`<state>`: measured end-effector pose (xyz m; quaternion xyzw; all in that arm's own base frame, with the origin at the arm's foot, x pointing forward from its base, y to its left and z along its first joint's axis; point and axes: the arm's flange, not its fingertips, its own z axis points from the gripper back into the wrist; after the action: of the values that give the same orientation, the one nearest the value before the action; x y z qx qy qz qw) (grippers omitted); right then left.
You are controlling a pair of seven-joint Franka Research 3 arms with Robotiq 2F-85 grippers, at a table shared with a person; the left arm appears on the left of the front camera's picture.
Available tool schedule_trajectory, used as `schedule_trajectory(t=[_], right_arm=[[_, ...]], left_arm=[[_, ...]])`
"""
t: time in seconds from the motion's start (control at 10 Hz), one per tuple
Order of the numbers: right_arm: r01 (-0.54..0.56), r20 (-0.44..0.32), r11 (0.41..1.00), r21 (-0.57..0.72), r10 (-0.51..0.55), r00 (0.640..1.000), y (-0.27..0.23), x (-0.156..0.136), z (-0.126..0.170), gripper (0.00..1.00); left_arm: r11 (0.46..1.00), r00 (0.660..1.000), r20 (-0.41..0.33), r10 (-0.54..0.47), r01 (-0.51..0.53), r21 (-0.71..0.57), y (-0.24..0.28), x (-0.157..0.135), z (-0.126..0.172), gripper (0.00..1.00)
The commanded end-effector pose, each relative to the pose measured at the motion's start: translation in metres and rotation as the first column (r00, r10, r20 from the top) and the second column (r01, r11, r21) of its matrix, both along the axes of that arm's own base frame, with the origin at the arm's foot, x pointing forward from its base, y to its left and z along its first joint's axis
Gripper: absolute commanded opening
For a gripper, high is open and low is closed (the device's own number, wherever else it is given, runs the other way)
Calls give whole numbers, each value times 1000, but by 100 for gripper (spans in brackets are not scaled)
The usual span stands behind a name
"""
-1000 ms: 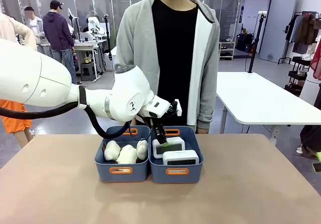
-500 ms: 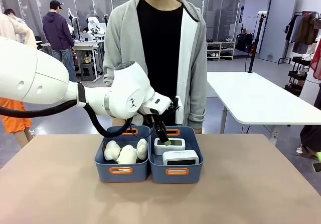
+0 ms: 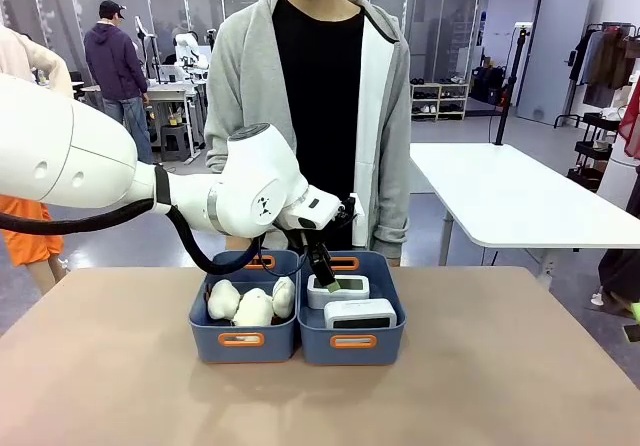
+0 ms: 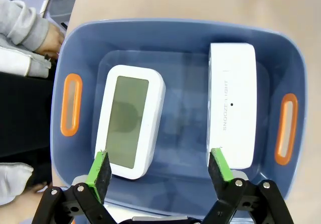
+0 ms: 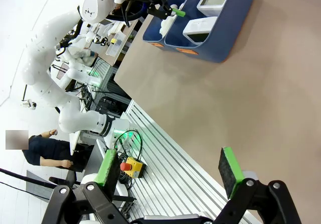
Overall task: Sort the digital clocks into the basket.
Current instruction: Pick up the Digital clock from the table and place it into the empty Plastic storage basket.
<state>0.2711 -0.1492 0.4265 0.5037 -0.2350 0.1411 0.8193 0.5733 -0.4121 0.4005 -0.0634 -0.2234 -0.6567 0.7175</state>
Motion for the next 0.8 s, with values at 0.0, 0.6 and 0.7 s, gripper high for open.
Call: schedule_trajectory(t=[0.0, 0.6, 0.7], right_arm=[[9, -2, 1000, 13, -9, 1000, 0, 0, 4, 100], [9, -2, 1000, 13, -9, 1000, 0, 0, 4, 100], [9, -2, 1000, 13, -9, 1000, 0, 0, 4, 100]], left_arm=[[1000, 1000, 22, -9, 9, -2, 0, 3, 1, 98], [963, 957, -274, 98, -160, -215, 75, -17, 42, 98], [958, 932, -348, 103, -187, -218, 88, -26, 51, 98]])
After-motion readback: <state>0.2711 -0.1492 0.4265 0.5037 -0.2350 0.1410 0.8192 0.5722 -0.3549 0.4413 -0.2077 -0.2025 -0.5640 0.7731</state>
